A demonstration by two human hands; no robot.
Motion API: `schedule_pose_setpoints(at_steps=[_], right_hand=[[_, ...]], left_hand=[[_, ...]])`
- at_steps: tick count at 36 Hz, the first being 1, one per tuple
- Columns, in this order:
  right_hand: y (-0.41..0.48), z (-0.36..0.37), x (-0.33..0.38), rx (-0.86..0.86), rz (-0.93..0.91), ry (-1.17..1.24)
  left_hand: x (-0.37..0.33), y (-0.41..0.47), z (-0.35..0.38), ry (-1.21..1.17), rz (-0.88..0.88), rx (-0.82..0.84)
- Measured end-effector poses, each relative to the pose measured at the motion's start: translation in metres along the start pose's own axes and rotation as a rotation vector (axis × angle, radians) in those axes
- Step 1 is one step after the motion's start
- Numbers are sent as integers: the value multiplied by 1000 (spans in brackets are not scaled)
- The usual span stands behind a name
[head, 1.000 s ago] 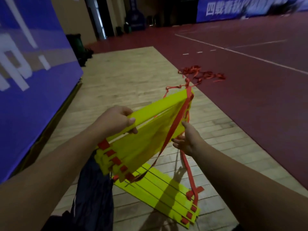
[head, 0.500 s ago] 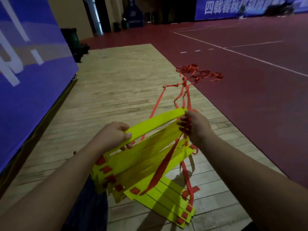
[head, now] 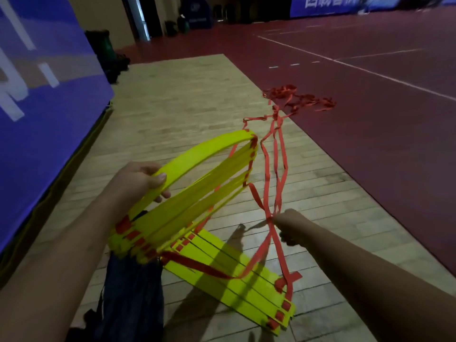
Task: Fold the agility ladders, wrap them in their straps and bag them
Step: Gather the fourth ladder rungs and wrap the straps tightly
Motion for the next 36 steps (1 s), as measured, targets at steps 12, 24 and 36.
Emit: schedule_pose_setpoints(at_steps=[12,24,36], right_hand=[[-9,54,19,324,60,958],[-20,21,36,412,-75,1569],[-47,-26,75,224,-402,1011]], left_hand=[[-15,-5,2,-379,30,48],[-19,-9,32,-585,-119,228],[26,22,48,-102,-3,74]])
Point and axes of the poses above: each hand's wrist, its own y-axis towards the middle knuckle, its own z-axis out of the palm, x = y × z, the point moved 2 cm from there along y, towards the middle knuckle, and after that the axes turned 1 degree about -x, right-handed, at the moved point
